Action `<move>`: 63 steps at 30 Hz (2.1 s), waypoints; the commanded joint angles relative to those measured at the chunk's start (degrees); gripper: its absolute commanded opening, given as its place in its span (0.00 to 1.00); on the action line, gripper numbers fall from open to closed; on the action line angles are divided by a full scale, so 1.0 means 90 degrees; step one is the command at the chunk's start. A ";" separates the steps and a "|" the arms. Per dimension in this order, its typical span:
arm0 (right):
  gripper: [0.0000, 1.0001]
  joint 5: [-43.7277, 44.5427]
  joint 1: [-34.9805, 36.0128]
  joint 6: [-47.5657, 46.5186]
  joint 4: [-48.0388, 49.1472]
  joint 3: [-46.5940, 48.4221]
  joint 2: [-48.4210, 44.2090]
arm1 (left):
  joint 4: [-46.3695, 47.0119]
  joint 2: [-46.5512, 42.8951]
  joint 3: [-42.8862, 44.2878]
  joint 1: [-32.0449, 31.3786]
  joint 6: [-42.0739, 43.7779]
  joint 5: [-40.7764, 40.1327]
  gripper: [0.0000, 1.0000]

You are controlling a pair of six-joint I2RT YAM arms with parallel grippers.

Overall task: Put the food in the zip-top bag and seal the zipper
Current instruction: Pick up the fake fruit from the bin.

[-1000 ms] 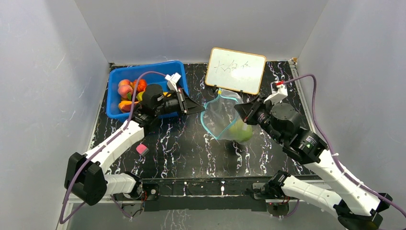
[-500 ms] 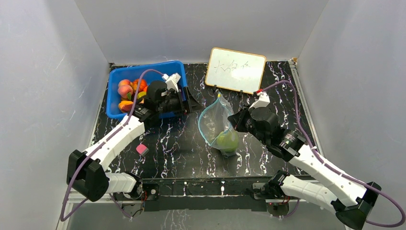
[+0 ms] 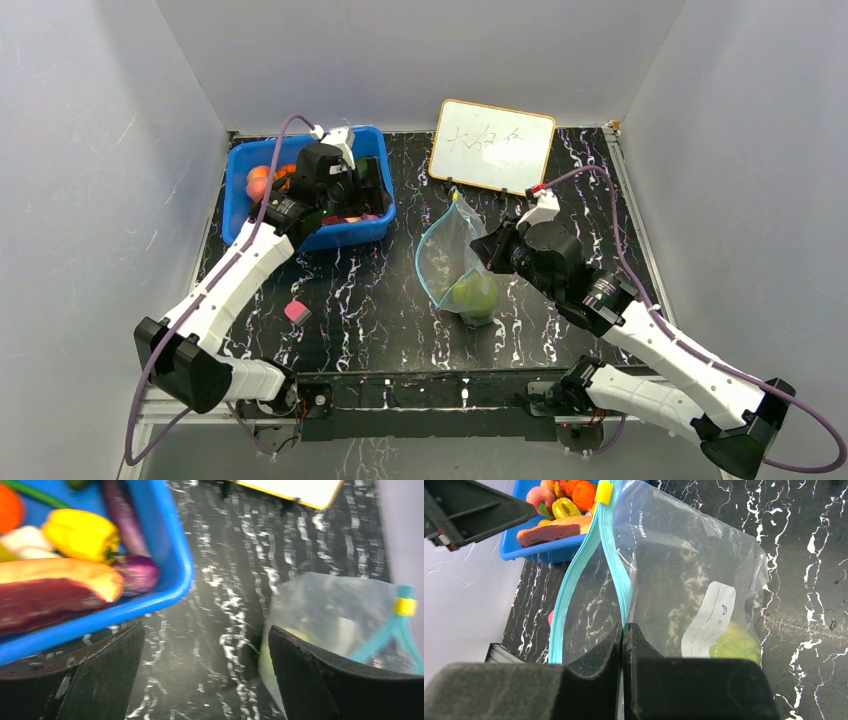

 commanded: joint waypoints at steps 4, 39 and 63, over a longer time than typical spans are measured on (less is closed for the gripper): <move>0.00 -0.0138 0.0018 -0.0264 0.0402 0.0144 -0.0003 | -0.0671 0.0241 0.0314 0.0952 0.0603 -0.1280 0.72; 0.00 -0.0361 0.0018 -0.0274 0.0023 0.0903 0.0242 | 0.1028 0.3161 0.0725 0.3076 0.0699 -0.1196 0.82; 0.00 -0.0444 0.0018 -0.0175 -0.0032 0.0910 0.0210 | 0.0884 0.3715 0.1051 0.3081 0.0964 -0.0945 0.52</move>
